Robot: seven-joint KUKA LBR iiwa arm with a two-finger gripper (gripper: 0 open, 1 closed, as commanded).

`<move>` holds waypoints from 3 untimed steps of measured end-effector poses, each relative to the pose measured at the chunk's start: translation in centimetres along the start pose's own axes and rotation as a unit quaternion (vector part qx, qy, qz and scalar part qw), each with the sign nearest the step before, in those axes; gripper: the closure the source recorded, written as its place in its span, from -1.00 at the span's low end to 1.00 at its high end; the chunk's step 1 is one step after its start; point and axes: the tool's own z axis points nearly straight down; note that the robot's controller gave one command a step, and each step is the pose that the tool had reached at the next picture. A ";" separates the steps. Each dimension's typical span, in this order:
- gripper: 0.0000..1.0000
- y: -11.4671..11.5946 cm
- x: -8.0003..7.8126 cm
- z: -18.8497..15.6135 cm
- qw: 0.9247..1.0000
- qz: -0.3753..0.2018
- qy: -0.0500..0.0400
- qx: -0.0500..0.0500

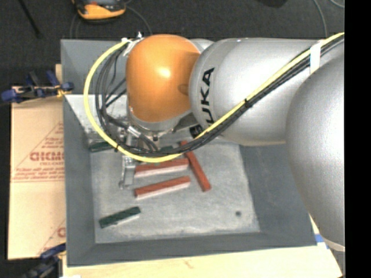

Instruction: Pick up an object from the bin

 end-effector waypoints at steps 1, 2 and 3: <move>-1.00 -0.6 1.1 4.0 1.000 -0.007 -0.004 -0.002; -1.00 -2.3 3.7 11.0 1.000 -0.024 -0.002 -0.001; -1.00 -2.3 6.6 13.5 1.000 -0.006 0.002 0.001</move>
Offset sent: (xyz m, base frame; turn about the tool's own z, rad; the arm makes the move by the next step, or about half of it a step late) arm -0.0535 -0.0342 -0.1474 -0.0687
